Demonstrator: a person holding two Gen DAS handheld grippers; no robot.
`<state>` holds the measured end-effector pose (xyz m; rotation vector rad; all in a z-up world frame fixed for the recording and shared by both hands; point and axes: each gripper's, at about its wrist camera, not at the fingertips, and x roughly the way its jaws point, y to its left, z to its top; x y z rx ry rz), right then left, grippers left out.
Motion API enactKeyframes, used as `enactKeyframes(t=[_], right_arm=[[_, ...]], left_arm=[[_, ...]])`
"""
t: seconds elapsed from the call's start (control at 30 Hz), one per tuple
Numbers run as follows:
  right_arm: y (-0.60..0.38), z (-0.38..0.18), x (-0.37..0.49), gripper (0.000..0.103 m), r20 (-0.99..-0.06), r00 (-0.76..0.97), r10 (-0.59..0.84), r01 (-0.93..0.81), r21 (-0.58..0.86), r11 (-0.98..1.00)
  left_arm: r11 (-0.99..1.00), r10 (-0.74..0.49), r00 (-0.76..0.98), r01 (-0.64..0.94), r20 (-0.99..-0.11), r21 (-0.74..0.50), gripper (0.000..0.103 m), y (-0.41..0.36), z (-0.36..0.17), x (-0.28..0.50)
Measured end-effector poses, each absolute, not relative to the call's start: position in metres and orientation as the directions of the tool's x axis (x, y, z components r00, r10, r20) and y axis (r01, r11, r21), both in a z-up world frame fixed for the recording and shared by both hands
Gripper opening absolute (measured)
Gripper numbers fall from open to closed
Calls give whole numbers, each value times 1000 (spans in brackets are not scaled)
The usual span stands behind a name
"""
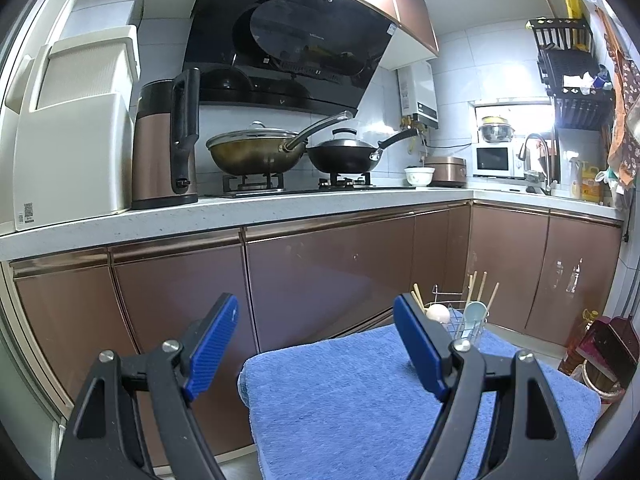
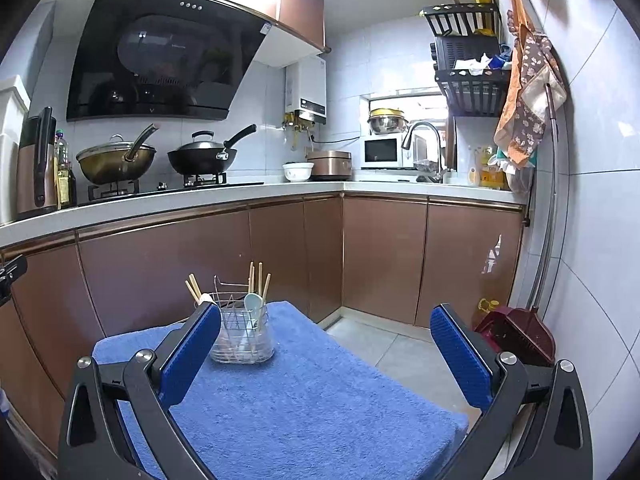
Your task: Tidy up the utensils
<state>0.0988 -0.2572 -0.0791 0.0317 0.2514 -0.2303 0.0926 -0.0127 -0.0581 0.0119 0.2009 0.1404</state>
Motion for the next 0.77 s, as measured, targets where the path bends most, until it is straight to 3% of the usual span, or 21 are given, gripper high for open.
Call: enactKeyframes(t=[0.77], right_arm=[[-261,-77,110,103,-246,939,-240,243,-20,970]], left_arm=[[993,115,972,-118,-205,-3,79,-16,-56,102]])
